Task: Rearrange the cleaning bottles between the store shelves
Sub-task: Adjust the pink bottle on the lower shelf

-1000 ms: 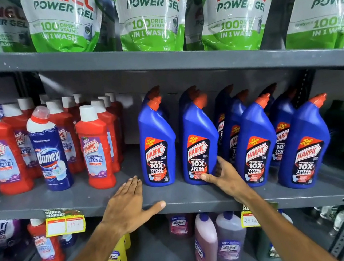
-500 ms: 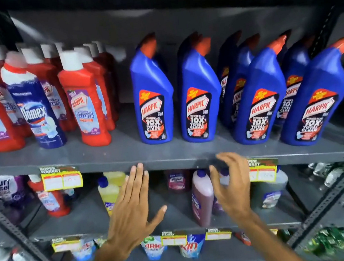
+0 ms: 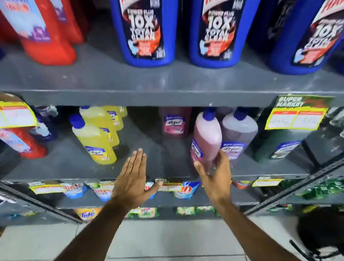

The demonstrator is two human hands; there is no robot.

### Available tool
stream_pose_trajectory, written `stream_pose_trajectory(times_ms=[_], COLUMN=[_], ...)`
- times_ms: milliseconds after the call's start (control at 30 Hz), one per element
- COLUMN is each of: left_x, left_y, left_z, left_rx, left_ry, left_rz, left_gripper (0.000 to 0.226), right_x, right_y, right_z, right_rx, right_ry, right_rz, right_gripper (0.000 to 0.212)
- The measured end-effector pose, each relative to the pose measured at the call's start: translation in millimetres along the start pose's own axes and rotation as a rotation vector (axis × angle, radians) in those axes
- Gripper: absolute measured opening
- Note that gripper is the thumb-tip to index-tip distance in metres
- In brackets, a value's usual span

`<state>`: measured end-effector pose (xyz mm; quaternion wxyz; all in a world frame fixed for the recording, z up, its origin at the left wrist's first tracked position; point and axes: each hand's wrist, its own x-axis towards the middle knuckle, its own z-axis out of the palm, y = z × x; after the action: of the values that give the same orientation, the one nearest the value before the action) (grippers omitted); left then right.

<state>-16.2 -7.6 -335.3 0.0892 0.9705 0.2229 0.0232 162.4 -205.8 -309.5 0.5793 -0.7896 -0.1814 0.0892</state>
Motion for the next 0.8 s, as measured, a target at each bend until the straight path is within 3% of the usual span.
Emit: stream_pose_trajectory(times_ms=[400, 533, 667, 800], left_x=[28, 27, 26, 25], left_y=[-16, -19, -20, -20], left_z=[59, 63, 65, 67], left_rx=[-0.011, -0.005, -0.029, -0.037], left_ry=[-0.022, -0.004, 0.012, 0.02], left_rz=[-0.095, -0.08, -0.095, -0.085], left_gripper=[0.114, 0.112, 0.113, 0.113], right_x=[12, 21, 40, 61], right_y=[39, 43, 45, 45], right_z=[30, 40, 58, 64], right_rx=[0.017, -0.005, -0.045, -0.036], right_ry=[0.057, -0.09, -0.255, -0.393], right_rz=[0.028, -0.009, -0.021, -0.061], right_gripper=[0.067, 0.056, 0.064, 0.057])
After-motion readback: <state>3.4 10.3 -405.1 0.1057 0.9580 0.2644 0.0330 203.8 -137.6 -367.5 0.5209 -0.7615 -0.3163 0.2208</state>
